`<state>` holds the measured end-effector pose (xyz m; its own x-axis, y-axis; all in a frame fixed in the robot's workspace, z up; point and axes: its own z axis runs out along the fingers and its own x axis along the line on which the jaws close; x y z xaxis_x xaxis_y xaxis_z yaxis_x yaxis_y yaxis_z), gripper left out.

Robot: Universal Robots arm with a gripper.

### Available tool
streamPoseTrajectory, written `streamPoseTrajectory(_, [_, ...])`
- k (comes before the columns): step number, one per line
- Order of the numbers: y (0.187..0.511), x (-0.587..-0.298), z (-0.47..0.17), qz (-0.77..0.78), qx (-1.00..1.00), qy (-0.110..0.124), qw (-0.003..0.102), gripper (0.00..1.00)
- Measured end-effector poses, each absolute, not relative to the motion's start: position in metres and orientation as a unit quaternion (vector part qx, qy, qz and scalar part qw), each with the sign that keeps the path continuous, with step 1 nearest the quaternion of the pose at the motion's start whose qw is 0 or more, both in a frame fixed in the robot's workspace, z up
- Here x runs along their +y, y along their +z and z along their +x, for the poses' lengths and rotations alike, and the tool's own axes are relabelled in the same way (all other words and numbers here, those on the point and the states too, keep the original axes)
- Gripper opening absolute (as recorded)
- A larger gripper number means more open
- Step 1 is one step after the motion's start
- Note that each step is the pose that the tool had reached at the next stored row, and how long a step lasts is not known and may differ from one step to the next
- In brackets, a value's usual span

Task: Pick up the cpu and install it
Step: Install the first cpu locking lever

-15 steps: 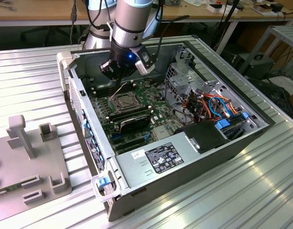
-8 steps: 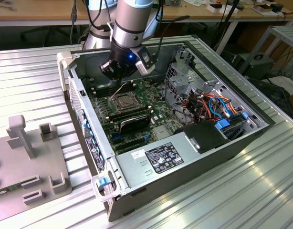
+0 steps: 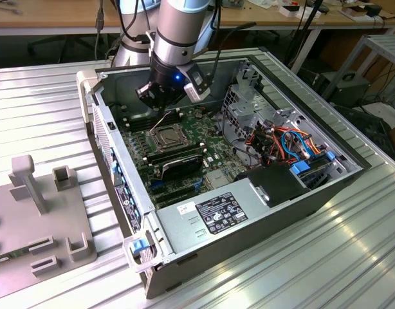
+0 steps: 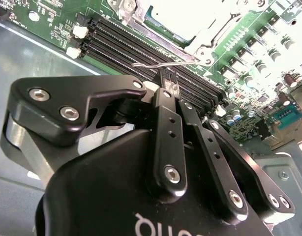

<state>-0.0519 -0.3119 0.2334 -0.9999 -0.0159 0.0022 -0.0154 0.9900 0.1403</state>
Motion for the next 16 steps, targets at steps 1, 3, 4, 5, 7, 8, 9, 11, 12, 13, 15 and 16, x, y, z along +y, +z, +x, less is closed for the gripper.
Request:
streamPoseTrajectory(1, [0.2334, -0.3119, -0.0517, 0.008, -0.997, -0.07, 0.002, 0.11])
streamPoseTrajectory(3, [0.2333, -0.3119, -0.0515, 0.008, -0.997, -0.07, 0.002, 0.11])
streamPoseTrajectory(4, [0.2332, -0.3119, -0.0514, 0.008, -0.997, -0.07, 0.002, 0.11])
streamPoseTrajectory(5, [0.2332, -0.3119, -0.0513, 0.008, -0.997, -0.07, 0.002, 0.11])
streamPoseTrajectory(7, [0.2332, -0.3122, -0.0511, 0.008, -0.997, -0.07, 0.002, 0.11])
streamPoseTrajectory(8, [0.2332, -0.3123, -0.0511, 0.008, -0.997, -0.07, 0.002, 0.11])
streamPoseTrajectory(9, [0.2332, -0.3123, -0.051, 0.008, -0.997, -0.07, 0.002, 0.11])
streamPoseTrajectory(11, [0.2331, -0.3124, -0.0509, 0.008, -0.997, -0.07, 0.002, 0.11])
streamPoseTrajectory(12, [0.2329, -0.3124, -0.0508, 0.008, -0.998, -0.07, 0.002, 0.11])
streamPoseTrajectory(13, [0.2326, -0.3123, -0.0508, 0.008, -0.997, -0.07, 0.002, 0.11])
streamPoseTrajectory(15, [0.2321, -0.3123, -0.0506, 0.008, -0.997, -0.07, 0.002, 0.11])
streamPoseTrajectory(16, [0.2318, -0.3123, -0.0505, 0.008, -0.997, -0.07, 0.002, 0.11])
